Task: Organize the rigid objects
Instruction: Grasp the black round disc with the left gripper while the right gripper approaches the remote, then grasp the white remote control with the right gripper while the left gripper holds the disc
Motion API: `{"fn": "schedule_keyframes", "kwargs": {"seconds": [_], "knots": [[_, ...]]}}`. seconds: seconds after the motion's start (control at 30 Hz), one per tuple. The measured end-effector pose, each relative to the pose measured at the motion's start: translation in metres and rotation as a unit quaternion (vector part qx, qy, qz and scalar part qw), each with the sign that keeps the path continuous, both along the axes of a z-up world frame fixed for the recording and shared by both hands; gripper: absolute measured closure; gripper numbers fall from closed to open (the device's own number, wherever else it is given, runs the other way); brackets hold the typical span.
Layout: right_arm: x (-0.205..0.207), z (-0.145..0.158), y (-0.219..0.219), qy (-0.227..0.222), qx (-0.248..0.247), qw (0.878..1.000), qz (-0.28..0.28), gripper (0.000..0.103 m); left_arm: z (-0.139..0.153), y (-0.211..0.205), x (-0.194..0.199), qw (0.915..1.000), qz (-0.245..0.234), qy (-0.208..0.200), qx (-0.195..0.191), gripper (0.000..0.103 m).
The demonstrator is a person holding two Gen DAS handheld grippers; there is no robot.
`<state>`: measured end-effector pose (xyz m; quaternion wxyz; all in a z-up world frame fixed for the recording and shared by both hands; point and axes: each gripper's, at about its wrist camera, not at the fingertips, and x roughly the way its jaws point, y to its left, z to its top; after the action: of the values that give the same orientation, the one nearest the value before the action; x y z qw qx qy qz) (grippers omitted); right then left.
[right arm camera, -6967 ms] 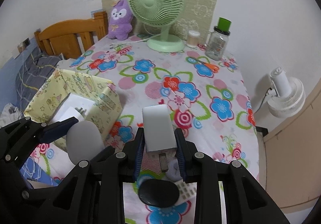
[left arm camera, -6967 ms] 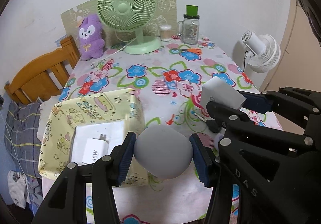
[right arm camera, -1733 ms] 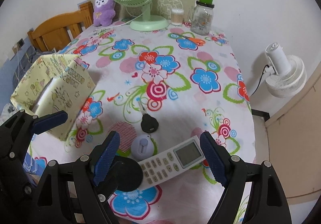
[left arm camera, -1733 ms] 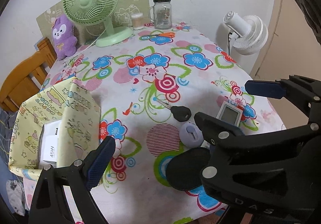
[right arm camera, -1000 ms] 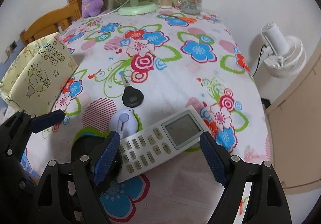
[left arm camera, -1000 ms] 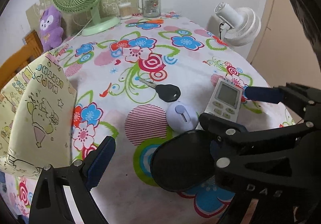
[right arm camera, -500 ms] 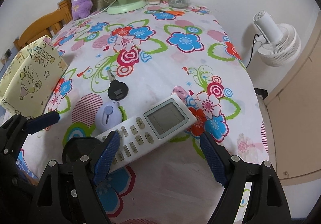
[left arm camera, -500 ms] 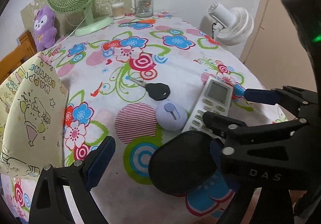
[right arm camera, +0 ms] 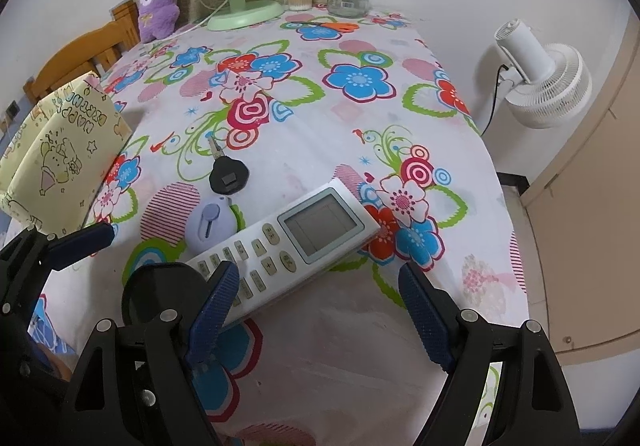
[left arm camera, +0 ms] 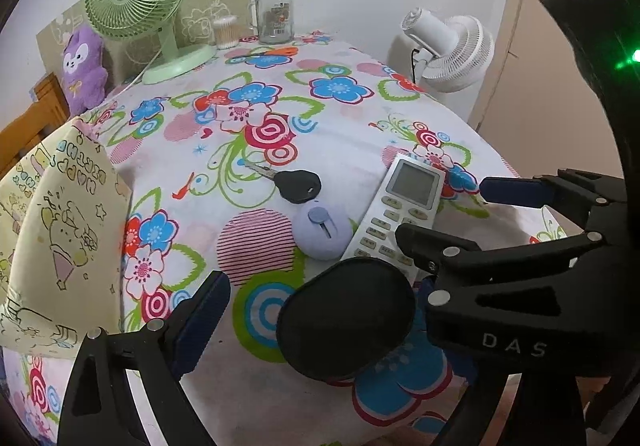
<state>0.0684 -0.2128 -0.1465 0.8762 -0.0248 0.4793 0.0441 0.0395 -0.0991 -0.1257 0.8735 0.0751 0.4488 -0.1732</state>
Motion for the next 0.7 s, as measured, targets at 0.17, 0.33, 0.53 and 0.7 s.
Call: {"fn": "schedule_keyframes", "kwargs": {"seconds": [0.17,0.33,0.53,0.7], "knots": [[-0.002,-0.003,0.002,-0.001,0.004,1.000,0.002,0.019,-0.011,-0.003,0.001,0.9998,-0.005,0.017,-0.007,0.021],[0.000,-0.003,0.003,0.002,0.008,1.000,-0.002,0.019,-0.016,-0.005,0.000,0.9992,-0.018,0.031,-0.016,0.030],[0.004,-0.003,0.011,0.005,0.009,1.000,-0.010,0.019,-0.013,0.004,0.003,0.9997,-0.010,0.021,-0.006,0.030],[0.009,-0.002,0.021,0.016,0.012,0.999,-0.036,0.019,-0.007,0.020,0.005,0.9998,0.005,0.016,-0.006,0.030]]}}
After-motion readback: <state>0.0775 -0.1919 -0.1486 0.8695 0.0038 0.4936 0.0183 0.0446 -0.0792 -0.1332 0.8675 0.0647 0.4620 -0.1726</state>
